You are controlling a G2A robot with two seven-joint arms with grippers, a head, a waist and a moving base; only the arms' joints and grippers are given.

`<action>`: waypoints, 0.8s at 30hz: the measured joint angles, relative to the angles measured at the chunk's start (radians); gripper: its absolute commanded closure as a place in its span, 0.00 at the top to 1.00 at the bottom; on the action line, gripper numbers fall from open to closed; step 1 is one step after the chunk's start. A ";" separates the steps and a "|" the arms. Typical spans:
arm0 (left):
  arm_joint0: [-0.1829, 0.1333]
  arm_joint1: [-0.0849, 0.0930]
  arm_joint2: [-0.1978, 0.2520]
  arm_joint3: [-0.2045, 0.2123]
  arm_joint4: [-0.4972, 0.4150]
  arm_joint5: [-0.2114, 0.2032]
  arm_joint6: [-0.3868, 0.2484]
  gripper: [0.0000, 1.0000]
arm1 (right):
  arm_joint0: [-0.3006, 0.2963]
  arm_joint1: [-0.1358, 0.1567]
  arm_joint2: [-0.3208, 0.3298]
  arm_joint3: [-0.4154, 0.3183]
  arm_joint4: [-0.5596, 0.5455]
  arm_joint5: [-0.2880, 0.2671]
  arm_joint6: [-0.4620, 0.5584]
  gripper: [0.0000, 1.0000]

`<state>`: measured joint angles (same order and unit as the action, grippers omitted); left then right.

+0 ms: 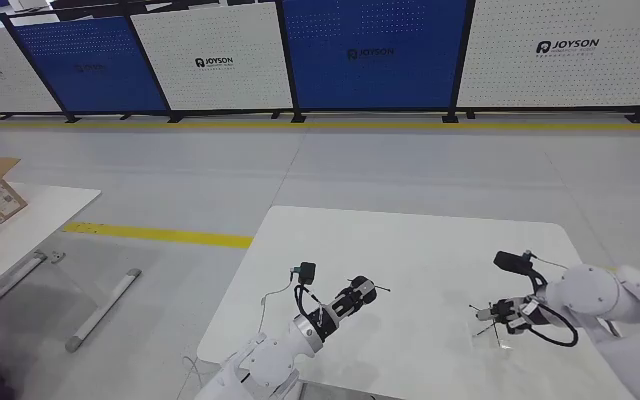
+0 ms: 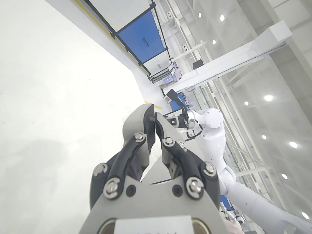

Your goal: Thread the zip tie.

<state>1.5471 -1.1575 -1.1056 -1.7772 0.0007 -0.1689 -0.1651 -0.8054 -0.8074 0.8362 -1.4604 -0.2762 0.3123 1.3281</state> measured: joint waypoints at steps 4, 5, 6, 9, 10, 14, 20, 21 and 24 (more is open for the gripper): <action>0.000 0.000 0.000 0.000 0.000 0.000 0.000 0.00 | 0.017 -0.010 -0.015 0.030 -0.009 0.027 0.004 0.42; 0.000 0.000 0.000 0.000 0.000 0.000 0.000 0.00 | 0.021 -0.013 -0.017 0.040 -0.014 0.029 0.004 0.42; 0.000 0.000 0.000 0.000 0.000 0.000 0.000 0.00 | 0.023 -0.015 -0.018 0.047 -0.016 0.029 0.005 0.42; 0.000 0.000 0.000 0.000 0.000 0.000 0.000 0.00 | 0.029 -0.020 -0.017 0.066 -0.025 0.028 0.009 0.40; 0.000 0.000 0.000 0.000 0.000 0.000 0.000 0.00 | 0.029 -0.022 -0.015 0.070 -0.027 0.028 0.013 0.38; 0.000 0.000 0.000 0.000 0.000 0.000 0.000 0.00 | 0.035 -0.029 -0.017 0.088 -0.041 0.028 0.038 0.37; 0.000 0.000 0.000 0.000 0.000 0.000 0.000 0.00 | 0.062 -0.054 -0.037 0.139 -0.060 0.028 0.059 0.33; 0.000 0.000 0.000 0.000 0.000 0.000 0.000 0.00 | 0.067 -0.058 -0.041 0.148 -0.065 0.028 0.060 0.33; 0.000 0.000 0.000 0.000 0.000 0.000 0.000 0.00 | 0.079 -0.073 -0.056 0.171 -0.075 0.028 0.062 0.33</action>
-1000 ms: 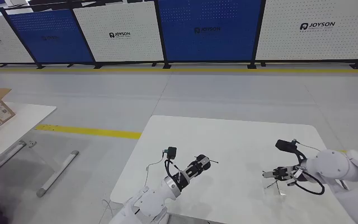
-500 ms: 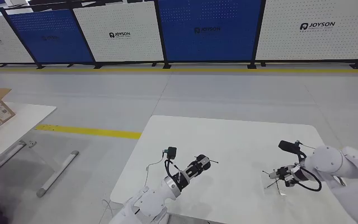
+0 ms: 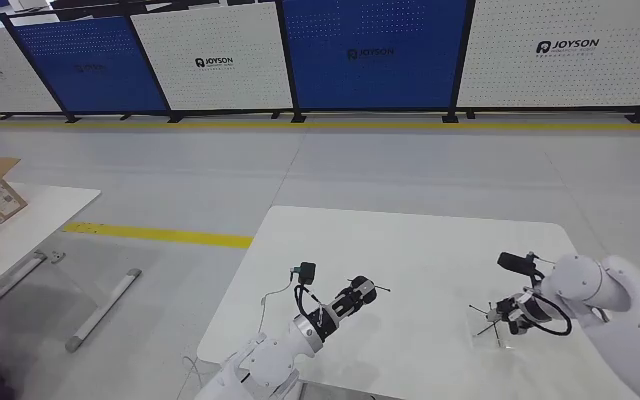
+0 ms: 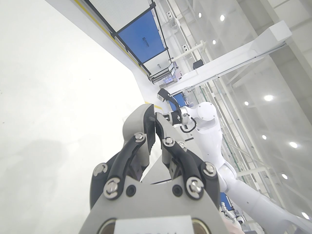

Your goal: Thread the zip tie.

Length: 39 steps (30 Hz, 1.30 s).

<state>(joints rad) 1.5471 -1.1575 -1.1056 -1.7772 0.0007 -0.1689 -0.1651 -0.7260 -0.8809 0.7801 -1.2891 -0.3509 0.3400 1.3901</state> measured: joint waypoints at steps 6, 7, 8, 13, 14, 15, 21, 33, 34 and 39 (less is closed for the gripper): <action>0.000 0.000 0.000 0.000 0.000 0.000 0.000 0.00 | 0.029 -0.024 -0.038 0.044 -0.005 0.000 0.000 0.28; 0.000 0.000 0.000 0.000 0.000 0.000 0.000 0.00 | 0.036 -0.029 -0.046 0.052 -0.005 0.000 0.000 0.27; 0.000 0.000 0.000 0.000 0.000 0.000 0.000 0.00 | 0.040 -0.031 -0.052 0.058 -0.005 0.000 0.000 0.27; 0.000 0.000 0.000 0.000 0.000 0.000 0.000 0.00 | 0.066 -0.046 -0.092 0.093 0.001 0.000 0.000 0.26; 0.000 0.000 0.000 0.000 0.000 0.000 0.000 0.00 | 0.071 -0.048 -0.099 0.098 0.001 0.000 0.000 0.26; 0.000 0.000 0.000 0.000 0.000 0.000 0.000 0.00 | 0.075 -0.051 -0.106 0.103 0.001 0.000 0.000 0.24; 0.000 0.000 0.000 0.000 0.000 0.000 0.000 0.00 | 0.103 -0.064 -0.142 0.132 0.006 0.000 0.000 0.13; 0.000 0.000 0.000 0.000 0.000 0.000 0.000 0.00 | 0.145 -0.085 -0.203 0.182 0.019 0.000 0.000 0.15; 0.000 0.000 0.000 0.000 0.000 0.000 0.000 0.00 | 0.149 -0.087 -0.209 0.186 0.020 0.000 0.000 0.15; 0.000 0.000 0.000 0.000 0.000 0.000 0.000 0.00 | 0.165 -0.096 -0.231 0.203 0.027 0.000 0.000 0.15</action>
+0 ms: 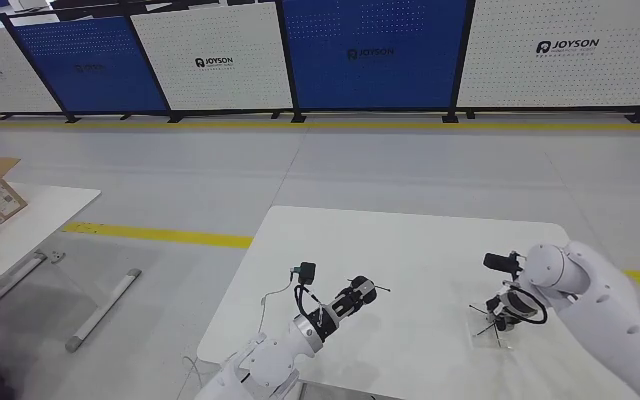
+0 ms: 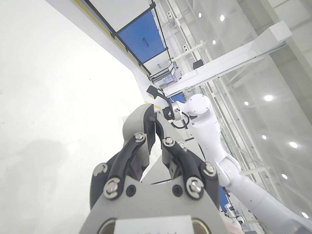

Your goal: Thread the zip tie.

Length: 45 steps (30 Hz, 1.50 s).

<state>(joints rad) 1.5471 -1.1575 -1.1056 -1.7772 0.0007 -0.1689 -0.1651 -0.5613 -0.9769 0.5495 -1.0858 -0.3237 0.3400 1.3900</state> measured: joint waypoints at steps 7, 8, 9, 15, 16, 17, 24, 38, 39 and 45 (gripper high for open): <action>0.000 0.000 0.000 0.000 0.000 0.000 0.000 0.00 | 0.021 -0.011 -0.028 0.026 0.013 0.000 0.000 0.06; 0.000 0.000 0.000 0.000 0.000 0.000 0.000 0.00 | 0.023 -0.012 -0.032 0.028 0.015 0.000 0.000 0.04; 0.000 0.000 0.000 0.000 0.000 0.000 0.000 0.00 | 0.026 -0.013 -0.035 0.030 0.017 0.000 0.000 0.01; 0.000 0.000 0.000 0.000 0.000 0.000 0.000 0.00 | 0.038 -0.017 -0.053 0.037 0.026 0.000 0.000 0.00; 0.000 0.000 0.000 0.000 0.000 0.000 0.000 0.00 | 0.039 -0.016 -0.055 0.033 0.026 0.000 0.000 0.00; 0.000 0.000 0.000 0.000 0.000 0.000 0.000 0.00 | 0.040 -0.015 -0.055 0.029 0.026 0.000 0.000 0.00; 0.000 0.000 0.000 0.000 0.000 0.000 0.000 0.00 | 0.021 0.011 -0.023 -0.033 0.016 0.000 0.000 0.00; 0.000 0.000 0.000 0.000 0.000 0.000 0.000 0.00 | -0.263 0.158 0.319 -0.400 0.012 -0.007 -0.153 0.00; 0.000 0.000 0.000 0.000 0.000 0.000 0.000 0.00 | -0.261 0.158 0.319 -0.399 0.012 -0.007 -0.152 0.00; 0.000 0.000 0.000 0.000 0.000 0.000 0.000 0.00 | -0.257 0.157 0.316 -0.395 0.011 -0.006 -0.152 0.00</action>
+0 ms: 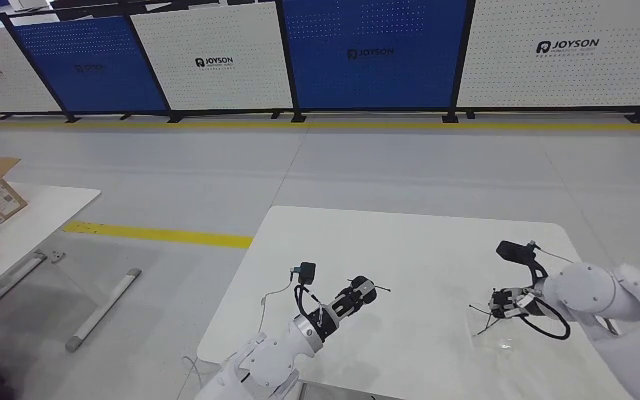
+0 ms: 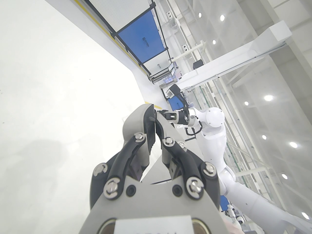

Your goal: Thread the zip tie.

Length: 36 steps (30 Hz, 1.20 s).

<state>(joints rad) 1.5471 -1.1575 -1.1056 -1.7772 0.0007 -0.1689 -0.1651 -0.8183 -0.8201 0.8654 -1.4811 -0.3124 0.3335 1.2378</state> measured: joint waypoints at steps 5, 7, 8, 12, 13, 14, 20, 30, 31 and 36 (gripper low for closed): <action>0.000 0.000 0.000 0.000 0.000 0.000 0.000 0.00 | -0.003 0.000 -0.001 -0.001 0.000 -0.004 -0.005 0.00; 0.000 0.000 0.000 0.000 0.000 0.000 0.000 0.00 | -0.016 -0.001 0.002 -0.005 0.003 -0.015 -0.034 0.00; 0.000 0.000 0.000 0.000 0.000 0.000 0.000 0.00 | -0.021 -0.001 0.009 -0.008 0.009 -0.015 -0.050 0.00; 0.000 0.000 0.000 0.000 0.000 0.000 0.000 0.00 | -0.069 0.008 0.079 -0.046 0.068 -0.039 -0.157 0.00; 0.000 0.000 0.000 0.000 0.000 0.000 0.000 0.00 | -0.098 0.014 0.109 -0.071 0.084 -0.054 -0.204 0.00; 0.000 0.000 0.000 0.000 0.000 0.000 0.000 0.00 | -0.125 0.019 0.133 -0.096 0.093 -0.066 -0.241 0.00; 0.000 0.000 0.000 0.000 0.000 0.000 0.000 0.00 | -0.337 0.042 0.250 -0.261 0.085 -0.001 -0.496 0.00; 0.000 0.000 0.000 0.000 0.000 0.000 0.000 0.00 | -0.359 0.040 0.247 -0.269 0.073 0.006 -0.530 0.00; 0.000 0.000 0.000 0.000 0.000 0.000 0.000 0.00 | -0.359 0.040 0.247 -0.269 0.073 0.007 -0.530 0.00; 0.000 0.000 0.000 0.000 0.000 0.000 0.000 0.00 | -0.364 0.039 0.249 -0.269 0.072 0.004 -0.543 0.00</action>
<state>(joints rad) 1.5471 -1.1575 -1.1056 -1.7772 0.0007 -0.1689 -0.1651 -1.1822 -0.7813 1.1140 -1.7501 -0.2403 0.3377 0.6952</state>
